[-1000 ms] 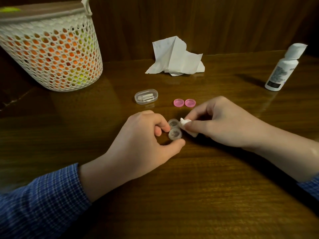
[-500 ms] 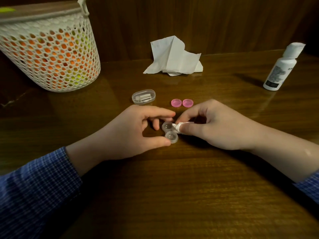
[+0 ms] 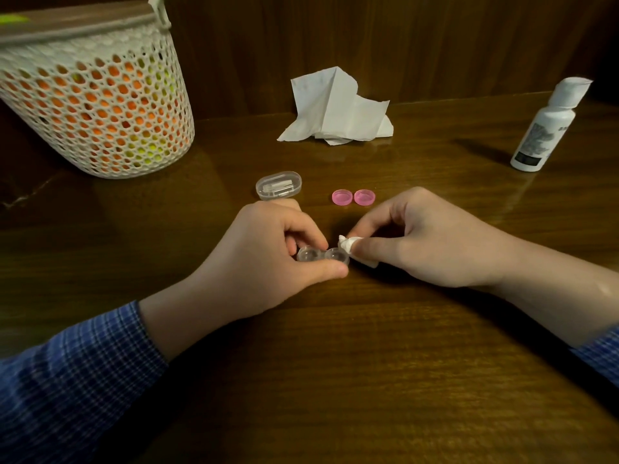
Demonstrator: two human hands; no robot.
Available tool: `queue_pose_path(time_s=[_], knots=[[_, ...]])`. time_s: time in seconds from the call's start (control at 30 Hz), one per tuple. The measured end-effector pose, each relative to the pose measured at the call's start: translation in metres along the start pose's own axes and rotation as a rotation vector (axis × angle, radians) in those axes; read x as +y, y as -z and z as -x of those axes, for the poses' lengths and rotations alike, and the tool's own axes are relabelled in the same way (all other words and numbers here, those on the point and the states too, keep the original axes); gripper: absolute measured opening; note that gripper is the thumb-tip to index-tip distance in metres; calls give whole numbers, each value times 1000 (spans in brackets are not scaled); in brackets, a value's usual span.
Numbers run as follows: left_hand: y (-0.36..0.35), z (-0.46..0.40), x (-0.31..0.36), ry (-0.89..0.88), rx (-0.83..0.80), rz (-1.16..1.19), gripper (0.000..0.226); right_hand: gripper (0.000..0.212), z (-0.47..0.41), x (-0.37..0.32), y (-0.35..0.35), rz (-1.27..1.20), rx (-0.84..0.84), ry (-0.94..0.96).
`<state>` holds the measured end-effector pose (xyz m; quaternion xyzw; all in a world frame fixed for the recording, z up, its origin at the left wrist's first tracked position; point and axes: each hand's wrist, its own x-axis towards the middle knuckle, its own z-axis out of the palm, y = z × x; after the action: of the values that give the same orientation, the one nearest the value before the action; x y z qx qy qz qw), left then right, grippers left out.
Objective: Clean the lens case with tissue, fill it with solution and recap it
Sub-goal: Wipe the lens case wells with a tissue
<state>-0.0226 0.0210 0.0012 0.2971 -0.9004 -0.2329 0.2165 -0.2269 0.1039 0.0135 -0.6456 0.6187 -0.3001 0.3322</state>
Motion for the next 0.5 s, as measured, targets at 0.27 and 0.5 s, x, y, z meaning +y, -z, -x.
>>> queue_pose_path(time_s=[0.27,0.5], knots=[[-7,11,15,76,67,-99,44,16,1,-1,-2,31,34,-2],[7,19,11,14,-106,-110,78,12,0,1,-6,27,77,29]])
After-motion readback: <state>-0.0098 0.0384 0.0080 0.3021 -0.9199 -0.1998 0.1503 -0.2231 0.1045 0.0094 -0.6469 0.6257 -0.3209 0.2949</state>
